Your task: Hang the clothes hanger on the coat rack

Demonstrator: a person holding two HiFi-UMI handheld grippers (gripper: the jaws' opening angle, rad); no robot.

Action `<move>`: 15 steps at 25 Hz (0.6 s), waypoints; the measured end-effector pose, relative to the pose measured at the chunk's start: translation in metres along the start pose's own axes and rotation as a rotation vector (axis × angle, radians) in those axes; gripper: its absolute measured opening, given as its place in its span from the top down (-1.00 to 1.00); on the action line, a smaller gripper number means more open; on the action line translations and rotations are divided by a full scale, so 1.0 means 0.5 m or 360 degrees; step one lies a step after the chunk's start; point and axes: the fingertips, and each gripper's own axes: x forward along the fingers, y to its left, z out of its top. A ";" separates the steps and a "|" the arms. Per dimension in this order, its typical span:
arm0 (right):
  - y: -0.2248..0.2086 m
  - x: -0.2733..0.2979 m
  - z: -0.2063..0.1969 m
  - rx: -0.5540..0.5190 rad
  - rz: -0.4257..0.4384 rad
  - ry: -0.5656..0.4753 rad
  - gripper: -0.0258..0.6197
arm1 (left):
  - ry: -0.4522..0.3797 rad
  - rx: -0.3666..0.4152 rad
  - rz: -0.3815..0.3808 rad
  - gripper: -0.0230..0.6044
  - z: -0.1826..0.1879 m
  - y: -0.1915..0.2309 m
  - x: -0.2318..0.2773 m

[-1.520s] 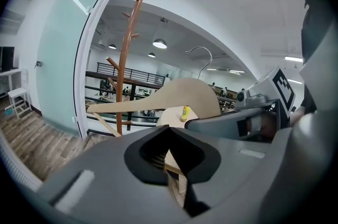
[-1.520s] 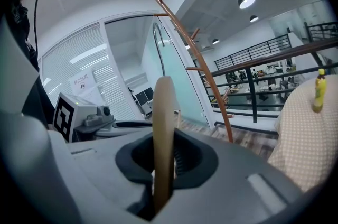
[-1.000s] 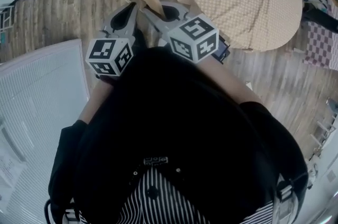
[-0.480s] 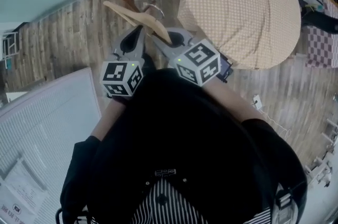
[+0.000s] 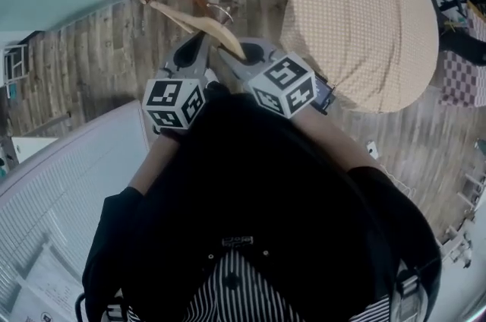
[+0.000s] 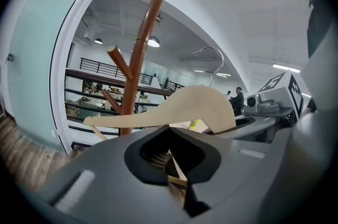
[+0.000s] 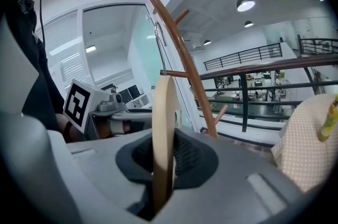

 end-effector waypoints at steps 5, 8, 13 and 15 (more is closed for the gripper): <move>0.029 0.104 0.031 -0.0070 -0.0004 0.0026 0.81 | 0.0013 0.0004 -0.0042 0.92 0.014 0.099 -0.006; 0.054 0.156 0.042 -0.0136 -0.0006 0.0025 0.81 | 0.0014 0.0039 -0.0094 0.92 0.013 0.141 -0.010; 0.064 0.217 0.058 -0.0155 -0.0047 0.0004 0.81 | -0.0029 0.0091 -0.0186 0.92 0.024 0.200 -0.017; 0.067 0.230 0.062 -0.0143 -0.0048 -0.0008 0.81 | -0.0031 0.0088 -0.0221 0.92 0.026 0.214 -0.023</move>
